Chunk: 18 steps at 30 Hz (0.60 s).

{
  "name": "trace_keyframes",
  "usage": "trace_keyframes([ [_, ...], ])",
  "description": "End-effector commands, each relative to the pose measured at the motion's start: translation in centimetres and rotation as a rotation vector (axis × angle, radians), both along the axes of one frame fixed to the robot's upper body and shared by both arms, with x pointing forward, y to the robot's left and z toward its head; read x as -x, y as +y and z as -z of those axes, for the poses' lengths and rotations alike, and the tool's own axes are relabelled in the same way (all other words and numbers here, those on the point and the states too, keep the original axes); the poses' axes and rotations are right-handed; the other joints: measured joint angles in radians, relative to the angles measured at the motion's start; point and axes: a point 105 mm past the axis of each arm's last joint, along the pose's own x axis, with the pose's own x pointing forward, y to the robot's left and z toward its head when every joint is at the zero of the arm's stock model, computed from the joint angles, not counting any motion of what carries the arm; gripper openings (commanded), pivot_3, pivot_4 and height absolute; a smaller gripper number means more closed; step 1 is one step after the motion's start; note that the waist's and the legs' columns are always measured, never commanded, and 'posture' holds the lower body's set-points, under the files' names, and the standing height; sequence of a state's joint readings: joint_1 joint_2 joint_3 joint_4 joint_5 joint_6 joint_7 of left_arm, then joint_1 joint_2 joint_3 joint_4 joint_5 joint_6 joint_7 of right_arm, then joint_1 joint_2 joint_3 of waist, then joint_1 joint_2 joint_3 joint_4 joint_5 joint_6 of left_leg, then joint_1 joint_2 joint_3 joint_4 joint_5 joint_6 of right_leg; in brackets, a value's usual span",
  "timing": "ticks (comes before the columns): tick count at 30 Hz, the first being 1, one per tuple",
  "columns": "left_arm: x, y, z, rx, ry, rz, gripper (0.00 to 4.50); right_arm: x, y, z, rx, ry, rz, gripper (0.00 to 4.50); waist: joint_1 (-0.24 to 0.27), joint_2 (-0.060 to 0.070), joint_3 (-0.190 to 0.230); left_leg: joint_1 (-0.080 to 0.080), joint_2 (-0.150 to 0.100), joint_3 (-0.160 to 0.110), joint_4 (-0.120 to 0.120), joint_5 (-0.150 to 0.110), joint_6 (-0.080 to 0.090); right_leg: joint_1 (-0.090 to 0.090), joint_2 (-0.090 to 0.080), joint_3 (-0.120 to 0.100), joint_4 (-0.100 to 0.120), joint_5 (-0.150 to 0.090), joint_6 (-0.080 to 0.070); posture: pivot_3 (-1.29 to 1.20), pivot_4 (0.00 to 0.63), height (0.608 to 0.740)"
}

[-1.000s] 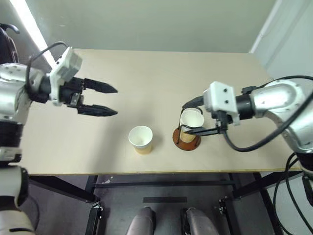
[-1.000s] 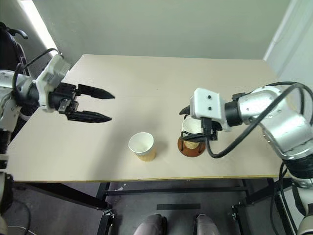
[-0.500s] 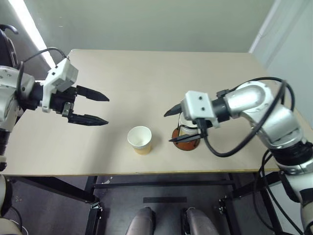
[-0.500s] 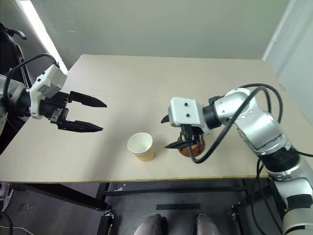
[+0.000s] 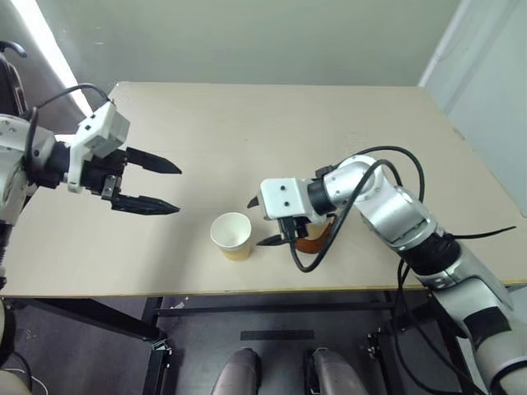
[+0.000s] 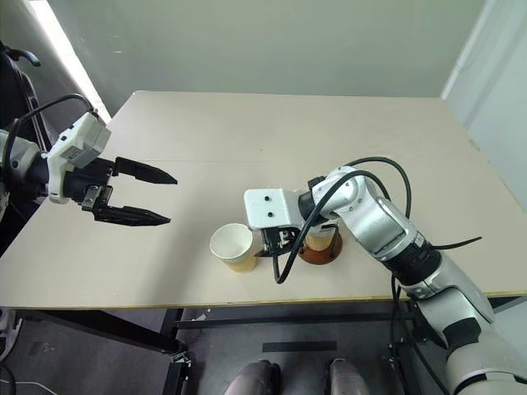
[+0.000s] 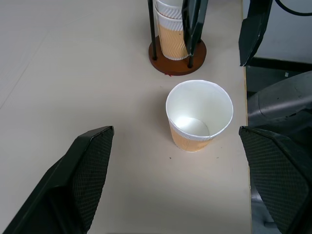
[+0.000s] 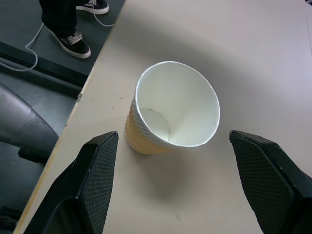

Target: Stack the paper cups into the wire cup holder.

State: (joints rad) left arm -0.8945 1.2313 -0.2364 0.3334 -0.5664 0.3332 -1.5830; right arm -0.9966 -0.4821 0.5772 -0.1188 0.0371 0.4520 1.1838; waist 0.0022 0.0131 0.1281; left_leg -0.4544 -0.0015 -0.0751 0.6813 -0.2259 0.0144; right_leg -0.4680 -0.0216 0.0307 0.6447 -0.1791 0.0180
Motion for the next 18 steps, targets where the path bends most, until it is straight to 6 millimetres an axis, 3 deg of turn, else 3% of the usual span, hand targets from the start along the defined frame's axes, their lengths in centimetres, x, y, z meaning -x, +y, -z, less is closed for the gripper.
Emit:
trace_keyframes([
  [1,0.7,-0.2,-0.8,-0.006,-0.022,0.043,4.41,0.3,0.7,-0.5,0.011,-0.048,-0.041,3.67,0.000,0.000,0.000,0.000,0.000,0.000,-0.001,0.000,0.000,0.000,0.000,0.000,0.000,0.000,0.000,0.00,0.150,0.740],
  [9,0.5,-0.4,-0.7,-0.004,-0.025,0.055,4.41,1.1,0.5,1.1,0.076,-0.028,-0.088,3.67,-0.001,0.000,0.000,0.000,0.001,-0.001,-0.003,0.001,-0.002,-0.001,0.000,-0.001,0.000,0.000,-0.002,0.00,0.150,0.740],
  [18,0.3,-0.8,-0.5,-0.003,-0.023,0.069,4.41,1.6,1.9,1.9,0.097,-0.080,-0.124,3.67,-0.002,0.000,0.000,0.001,0.002,-0.001,-0.002,0.002,-0.003,-0.001,0.001,-0.002,0.001,0.001,-0.004,0.00,0.150,0.740],
])
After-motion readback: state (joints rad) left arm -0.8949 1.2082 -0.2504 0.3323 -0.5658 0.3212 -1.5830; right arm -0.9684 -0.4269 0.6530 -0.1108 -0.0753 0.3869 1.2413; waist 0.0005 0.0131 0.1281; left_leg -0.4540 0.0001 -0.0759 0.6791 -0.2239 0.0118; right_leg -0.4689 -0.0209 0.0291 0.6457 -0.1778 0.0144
